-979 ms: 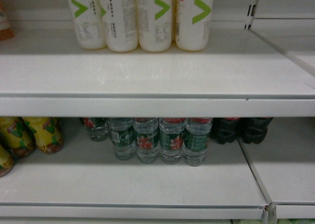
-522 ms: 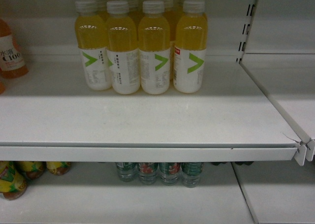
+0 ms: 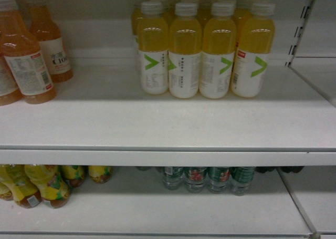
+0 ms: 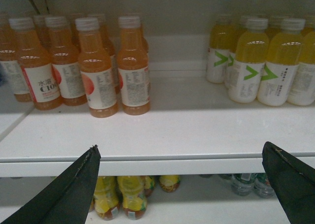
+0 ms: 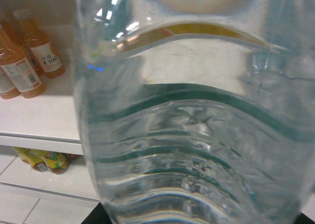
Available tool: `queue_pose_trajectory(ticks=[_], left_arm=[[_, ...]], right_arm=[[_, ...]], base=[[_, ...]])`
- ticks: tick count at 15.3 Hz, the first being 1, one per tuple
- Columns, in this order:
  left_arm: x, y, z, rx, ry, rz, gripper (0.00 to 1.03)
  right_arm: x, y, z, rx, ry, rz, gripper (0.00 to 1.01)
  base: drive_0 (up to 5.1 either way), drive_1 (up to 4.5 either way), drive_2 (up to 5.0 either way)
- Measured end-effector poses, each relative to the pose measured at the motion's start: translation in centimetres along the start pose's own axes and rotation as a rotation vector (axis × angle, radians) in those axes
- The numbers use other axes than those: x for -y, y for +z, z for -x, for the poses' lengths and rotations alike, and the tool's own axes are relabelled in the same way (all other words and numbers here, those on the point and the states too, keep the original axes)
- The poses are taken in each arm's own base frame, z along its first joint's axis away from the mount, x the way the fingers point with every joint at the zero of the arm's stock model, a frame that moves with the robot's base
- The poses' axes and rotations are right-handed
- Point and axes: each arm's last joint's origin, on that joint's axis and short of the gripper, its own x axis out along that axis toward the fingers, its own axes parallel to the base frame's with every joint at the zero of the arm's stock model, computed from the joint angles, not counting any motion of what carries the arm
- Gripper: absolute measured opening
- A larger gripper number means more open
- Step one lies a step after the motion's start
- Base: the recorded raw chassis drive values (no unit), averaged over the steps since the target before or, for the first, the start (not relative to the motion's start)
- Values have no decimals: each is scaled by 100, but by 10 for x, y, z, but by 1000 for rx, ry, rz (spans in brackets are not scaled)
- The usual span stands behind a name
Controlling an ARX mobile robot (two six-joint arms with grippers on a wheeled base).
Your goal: Move water from second to third shelf
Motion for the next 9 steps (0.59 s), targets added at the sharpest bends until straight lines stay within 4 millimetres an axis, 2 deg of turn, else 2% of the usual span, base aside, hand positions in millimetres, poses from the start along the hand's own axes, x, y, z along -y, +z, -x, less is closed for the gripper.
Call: queue_pose_trajectory(ticks=[9], left_arm=[[0,0,0,-2,0,0,98]], right_arm=[[0,0,0,5,4,0,40]], base=[[-491,248,248]])
